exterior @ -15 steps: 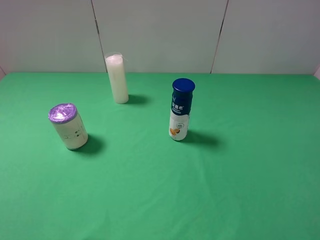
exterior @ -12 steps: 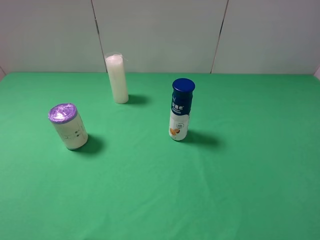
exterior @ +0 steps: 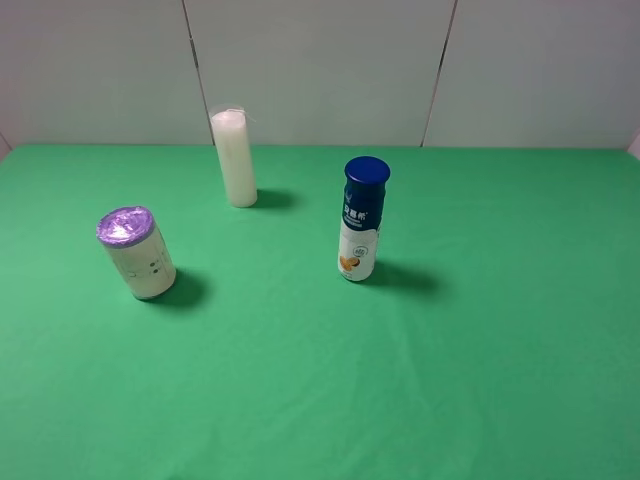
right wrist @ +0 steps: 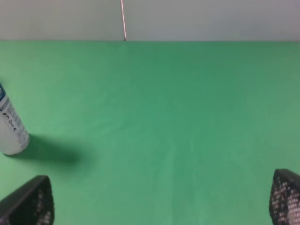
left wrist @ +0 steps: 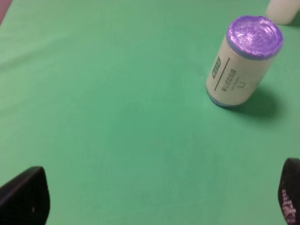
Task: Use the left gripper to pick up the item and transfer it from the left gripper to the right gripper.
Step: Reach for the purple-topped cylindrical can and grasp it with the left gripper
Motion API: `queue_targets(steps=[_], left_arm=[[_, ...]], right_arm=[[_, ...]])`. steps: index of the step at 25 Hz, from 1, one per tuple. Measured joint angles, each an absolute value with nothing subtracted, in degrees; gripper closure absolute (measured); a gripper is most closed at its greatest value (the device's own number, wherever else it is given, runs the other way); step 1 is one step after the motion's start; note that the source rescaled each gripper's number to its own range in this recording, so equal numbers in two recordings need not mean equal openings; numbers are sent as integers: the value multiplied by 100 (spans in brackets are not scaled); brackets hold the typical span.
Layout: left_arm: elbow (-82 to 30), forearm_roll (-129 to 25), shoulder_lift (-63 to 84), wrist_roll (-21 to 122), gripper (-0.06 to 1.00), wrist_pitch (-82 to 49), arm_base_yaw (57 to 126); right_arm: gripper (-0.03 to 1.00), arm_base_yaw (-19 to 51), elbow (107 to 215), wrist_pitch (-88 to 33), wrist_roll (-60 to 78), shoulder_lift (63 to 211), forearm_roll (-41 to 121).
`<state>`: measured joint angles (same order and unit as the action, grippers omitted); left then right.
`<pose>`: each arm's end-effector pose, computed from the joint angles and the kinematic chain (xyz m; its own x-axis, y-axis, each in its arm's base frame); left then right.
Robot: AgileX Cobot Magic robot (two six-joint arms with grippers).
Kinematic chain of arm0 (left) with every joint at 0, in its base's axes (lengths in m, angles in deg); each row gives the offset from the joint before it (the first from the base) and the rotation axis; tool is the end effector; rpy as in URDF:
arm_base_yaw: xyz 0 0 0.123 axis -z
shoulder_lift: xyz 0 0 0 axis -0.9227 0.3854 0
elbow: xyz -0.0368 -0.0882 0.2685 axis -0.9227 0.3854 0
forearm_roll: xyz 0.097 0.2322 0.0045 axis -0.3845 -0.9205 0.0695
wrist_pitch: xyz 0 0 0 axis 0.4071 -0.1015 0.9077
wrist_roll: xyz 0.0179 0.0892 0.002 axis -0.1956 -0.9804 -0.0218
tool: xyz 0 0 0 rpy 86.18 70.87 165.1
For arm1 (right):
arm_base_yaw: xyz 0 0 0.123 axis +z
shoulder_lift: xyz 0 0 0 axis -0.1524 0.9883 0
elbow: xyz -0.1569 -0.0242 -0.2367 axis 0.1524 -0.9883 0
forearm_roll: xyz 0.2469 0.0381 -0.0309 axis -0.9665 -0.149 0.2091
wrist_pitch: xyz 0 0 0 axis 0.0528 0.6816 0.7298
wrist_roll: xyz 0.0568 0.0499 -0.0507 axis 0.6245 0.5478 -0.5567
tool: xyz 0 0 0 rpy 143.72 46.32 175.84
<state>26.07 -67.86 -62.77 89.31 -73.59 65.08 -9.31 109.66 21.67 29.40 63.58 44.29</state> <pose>-0.0035 0.0031 0.2716 -0.4682 -0.0856 -0.8794 -0.1027 0.9938 -0.0420 -0.0042 0.0055 0.2809 -0.4114 -0.0051 -0.9114 -0.0483 0.9987 0.0162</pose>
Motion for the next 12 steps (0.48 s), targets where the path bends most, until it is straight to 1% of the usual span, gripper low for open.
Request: queue_targets(steps=[12], left_arm=[[2607,-6786,-6277,8931,0,-7359,6508]], right_arm=[[-3,-931,10966,2167,2940,6358,4429]])
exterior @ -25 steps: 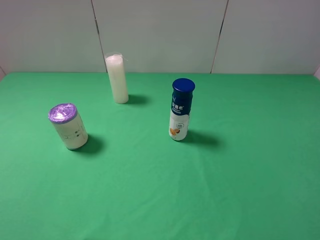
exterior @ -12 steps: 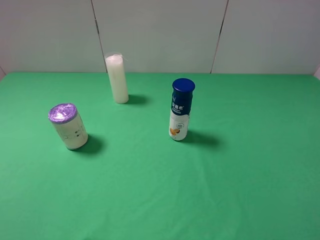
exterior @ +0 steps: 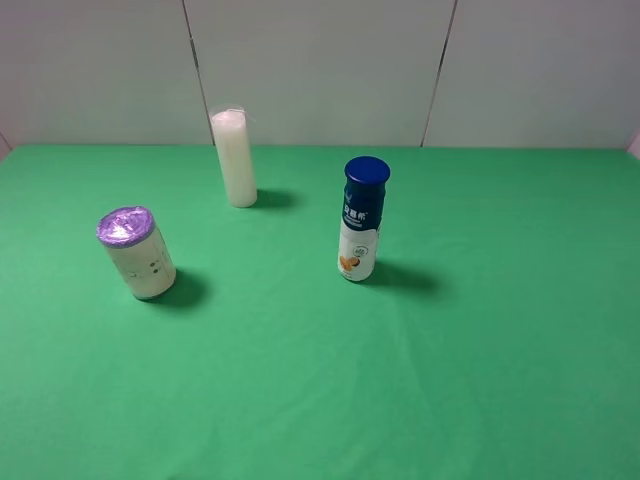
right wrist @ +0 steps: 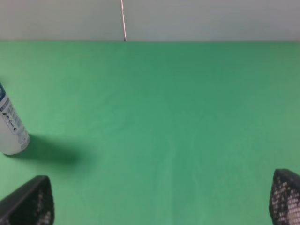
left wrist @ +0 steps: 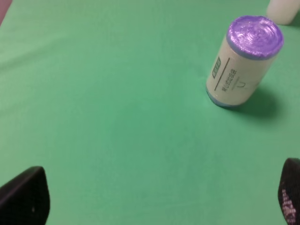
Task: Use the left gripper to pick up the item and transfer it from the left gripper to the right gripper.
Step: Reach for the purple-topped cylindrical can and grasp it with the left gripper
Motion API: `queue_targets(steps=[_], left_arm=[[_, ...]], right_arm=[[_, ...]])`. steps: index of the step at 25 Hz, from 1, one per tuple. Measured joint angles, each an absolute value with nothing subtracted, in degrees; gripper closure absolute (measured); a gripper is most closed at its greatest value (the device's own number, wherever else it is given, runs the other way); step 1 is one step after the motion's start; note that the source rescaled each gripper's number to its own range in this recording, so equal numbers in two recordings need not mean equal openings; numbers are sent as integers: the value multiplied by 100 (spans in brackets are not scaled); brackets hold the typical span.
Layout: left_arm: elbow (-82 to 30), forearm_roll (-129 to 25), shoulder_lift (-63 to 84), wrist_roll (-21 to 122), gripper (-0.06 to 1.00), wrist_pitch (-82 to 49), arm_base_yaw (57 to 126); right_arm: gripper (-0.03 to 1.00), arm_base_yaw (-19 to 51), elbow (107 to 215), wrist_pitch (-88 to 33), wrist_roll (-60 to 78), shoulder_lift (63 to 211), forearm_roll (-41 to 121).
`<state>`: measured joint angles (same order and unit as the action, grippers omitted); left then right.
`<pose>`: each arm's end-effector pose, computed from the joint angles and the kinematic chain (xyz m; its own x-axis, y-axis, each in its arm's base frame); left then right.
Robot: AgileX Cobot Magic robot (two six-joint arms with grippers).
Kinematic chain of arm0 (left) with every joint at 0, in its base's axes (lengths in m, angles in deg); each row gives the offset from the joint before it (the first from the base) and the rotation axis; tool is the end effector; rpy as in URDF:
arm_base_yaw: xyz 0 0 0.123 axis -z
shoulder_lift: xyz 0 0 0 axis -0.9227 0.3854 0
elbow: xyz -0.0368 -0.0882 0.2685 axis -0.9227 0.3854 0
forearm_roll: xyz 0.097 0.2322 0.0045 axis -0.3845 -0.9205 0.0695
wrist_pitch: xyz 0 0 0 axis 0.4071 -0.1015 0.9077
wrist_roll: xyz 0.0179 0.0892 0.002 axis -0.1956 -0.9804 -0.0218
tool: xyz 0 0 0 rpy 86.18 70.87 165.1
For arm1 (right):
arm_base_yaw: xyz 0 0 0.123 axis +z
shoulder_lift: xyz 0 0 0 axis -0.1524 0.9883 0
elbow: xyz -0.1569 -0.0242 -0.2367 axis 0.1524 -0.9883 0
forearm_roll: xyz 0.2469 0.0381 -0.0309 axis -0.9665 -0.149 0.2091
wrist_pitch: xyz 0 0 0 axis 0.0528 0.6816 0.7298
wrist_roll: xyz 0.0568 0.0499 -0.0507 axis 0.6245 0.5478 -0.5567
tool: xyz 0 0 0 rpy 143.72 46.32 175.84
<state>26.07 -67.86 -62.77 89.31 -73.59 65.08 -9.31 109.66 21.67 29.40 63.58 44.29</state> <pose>-0.0035 0.0031 0.2716 -0.4682 -0.0856 -0.8794 -0.1027 0.9938 -0.0420 -0.0042 0.0055 0.2809 -0.4114 -0.0051 -0.9114 -0.0483 0.9987 0.0162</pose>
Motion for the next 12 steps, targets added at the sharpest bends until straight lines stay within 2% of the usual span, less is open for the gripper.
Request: queue_targets(steps=[7,12], left_arm=[[2330,-6961,-6230,8931,0,-7497,6508],[1853,-7070,-5621,8931,0,-7710,6508]], right_arm=[[-3,-931,10966,2167,2940,6358,4429],[-3,-931,10966,2167,2940,6358,4429]])
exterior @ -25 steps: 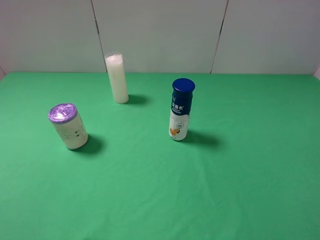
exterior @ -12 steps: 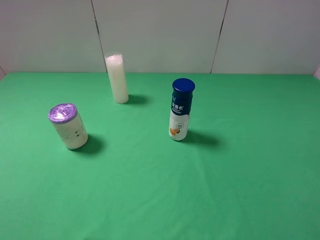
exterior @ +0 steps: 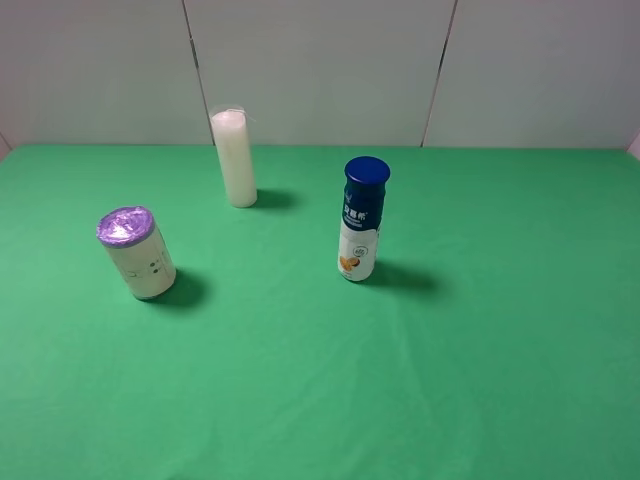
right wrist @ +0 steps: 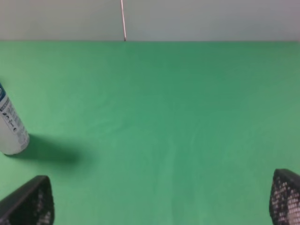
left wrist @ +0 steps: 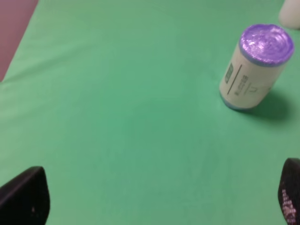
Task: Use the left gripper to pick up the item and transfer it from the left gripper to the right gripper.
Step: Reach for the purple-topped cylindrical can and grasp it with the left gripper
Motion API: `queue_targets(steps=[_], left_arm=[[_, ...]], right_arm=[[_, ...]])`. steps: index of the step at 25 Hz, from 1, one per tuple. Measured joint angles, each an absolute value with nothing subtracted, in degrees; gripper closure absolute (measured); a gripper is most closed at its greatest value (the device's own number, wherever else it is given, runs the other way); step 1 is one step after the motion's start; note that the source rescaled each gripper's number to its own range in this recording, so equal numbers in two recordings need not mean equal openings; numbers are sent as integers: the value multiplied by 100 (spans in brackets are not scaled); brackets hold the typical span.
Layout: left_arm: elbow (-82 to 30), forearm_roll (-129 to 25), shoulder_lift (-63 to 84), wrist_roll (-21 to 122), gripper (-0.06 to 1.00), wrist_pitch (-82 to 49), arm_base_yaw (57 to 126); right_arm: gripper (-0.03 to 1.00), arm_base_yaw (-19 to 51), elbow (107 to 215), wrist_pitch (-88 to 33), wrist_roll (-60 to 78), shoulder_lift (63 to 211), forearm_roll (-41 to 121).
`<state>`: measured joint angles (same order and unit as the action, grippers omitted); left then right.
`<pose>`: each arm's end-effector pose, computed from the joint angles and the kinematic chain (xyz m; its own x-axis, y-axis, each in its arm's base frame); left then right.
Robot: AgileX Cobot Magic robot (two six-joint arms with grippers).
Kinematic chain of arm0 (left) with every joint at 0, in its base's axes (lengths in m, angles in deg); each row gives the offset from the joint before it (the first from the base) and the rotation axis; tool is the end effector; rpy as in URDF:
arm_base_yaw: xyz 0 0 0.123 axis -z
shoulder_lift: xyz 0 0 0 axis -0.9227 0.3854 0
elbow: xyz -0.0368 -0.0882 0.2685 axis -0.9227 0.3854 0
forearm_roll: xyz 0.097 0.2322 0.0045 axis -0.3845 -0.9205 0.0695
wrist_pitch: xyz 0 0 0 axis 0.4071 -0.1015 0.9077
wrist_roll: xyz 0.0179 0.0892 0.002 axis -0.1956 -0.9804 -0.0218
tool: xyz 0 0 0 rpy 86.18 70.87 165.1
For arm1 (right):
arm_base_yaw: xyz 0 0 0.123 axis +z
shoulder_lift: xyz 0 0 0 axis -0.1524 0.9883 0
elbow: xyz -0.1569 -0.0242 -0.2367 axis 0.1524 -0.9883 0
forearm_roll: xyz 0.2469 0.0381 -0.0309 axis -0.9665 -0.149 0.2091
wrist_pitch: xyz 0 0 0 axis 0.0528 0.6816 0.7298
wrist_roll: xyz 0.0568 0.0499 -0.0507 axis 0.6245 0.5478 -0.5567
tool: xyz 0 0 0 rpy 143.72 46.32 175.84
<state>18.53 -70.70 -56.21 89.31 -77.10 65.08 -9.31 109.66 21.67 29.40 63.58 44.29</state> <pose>-0.0023 0.0073 0.3038 -0.5055 -0.0678 -0.8601 -0.1339 0.9910 0.0006 -0.0042 0.0055 0.2809 -0.4114 -0.0051 -0.9114 -0.0483 0.9987 0.0162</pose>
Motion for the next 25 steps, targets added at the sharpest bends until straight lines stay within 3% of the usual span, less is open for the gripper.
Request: queue_targets(steps=[14,25], left_arm=[[739,-6903,-2848,8757,0,-7695,6531],[30,-6831,-599,8744,-4,-7445,7497]], right_arm=[[-3,-931,10966,2167,2940,6358,4429],[-3,-931,10966,2167,2940,6358,4429]])
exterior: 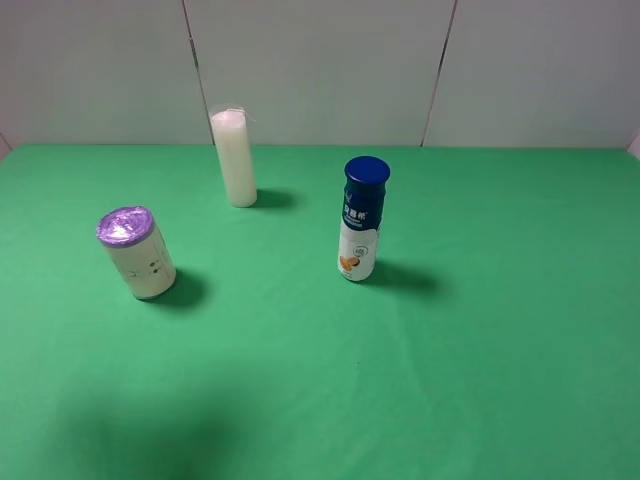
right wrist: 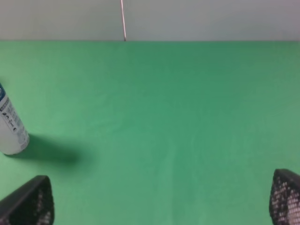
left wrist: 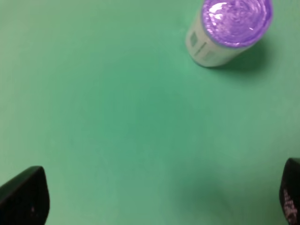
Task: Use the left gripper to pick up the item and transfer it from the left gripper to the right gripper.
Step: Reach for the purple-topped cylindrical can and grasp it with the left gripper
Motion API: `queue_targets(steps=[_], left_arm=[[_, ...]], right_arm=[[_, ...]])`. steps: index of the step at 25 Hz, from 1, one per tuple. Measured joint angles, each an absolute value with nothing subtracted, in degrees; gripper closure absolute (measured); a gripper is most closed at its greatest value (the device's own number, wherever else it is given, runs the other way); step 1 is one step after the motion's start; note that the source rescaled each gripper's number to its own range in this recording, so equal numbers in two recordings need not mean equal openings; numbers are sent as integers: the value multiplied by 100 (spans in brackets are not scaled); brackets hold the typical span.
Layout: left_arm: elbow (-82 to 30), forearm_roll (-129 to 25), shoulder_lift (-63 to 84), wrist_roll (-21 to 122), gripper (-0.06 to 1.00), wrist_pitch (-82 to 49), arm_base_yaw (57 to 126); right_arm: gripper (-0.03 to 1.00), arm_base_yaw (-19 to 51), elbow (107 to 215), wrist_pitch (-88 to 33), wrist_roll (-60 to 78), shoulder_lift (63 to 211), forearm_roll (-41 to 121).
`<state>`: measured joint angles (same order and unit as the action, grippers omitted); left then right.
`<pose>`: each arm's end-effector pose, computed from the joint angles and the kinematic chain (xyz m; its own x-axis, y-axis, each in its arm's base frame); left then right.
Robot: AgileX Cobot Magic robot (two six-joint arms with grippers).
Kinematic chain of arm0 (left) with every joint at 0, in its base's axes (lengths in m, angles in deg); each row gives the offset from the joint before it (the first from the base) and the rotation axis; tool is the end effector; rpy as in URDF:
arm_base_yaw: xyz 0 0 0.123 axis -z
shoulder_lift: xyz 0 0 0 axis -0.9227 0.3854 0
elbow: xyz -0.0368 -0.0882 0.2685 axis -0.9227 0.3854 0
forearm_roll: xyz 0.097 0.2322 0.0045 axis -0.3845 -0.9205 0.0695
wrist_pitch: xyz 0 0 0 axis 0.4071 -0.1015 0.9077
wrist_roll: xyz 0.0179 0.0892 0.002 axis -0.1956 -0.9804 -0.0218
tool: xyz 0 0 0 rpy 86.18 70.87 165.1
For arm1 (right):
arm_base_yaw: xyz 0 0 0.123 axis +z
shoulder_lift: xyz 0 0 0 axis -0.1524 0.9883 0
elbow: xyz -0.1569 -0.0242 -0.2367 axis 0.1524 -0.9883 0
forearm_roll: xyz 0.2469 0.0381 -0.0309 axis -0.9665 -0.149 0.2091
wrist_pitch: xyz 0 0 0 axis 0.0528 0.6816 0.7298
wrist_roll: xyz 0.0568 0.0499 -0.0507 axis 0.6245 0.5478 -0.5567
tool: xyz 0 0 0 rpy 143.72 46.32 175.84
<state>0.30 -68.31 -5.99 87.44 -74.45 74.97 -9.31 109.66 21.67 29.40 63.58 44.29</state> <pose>0.1710 -0.0191 0.3306 -0.8630 0.0841 -0.4981 0.0844 0.9962 0.0219 -0.0042 0.0055 0.2809 -0.4114 -0.0051 -0.9114 -0.0483 0.9987 0.0162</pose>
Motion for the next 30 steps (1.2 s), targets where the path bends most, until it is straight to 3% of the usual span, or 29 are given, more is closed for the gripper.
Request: queue_targets(steps=[10,30], left_arm=[[-120,-6550,1120,8749,-6,-6495,7991],[-423,-6103,3093,8529,-6,-5414,8185]], right_arm=[[-3,-931,10966,2167,2940,6358,4429],[-3,-931,10966,2167,2940,6358,4429]])
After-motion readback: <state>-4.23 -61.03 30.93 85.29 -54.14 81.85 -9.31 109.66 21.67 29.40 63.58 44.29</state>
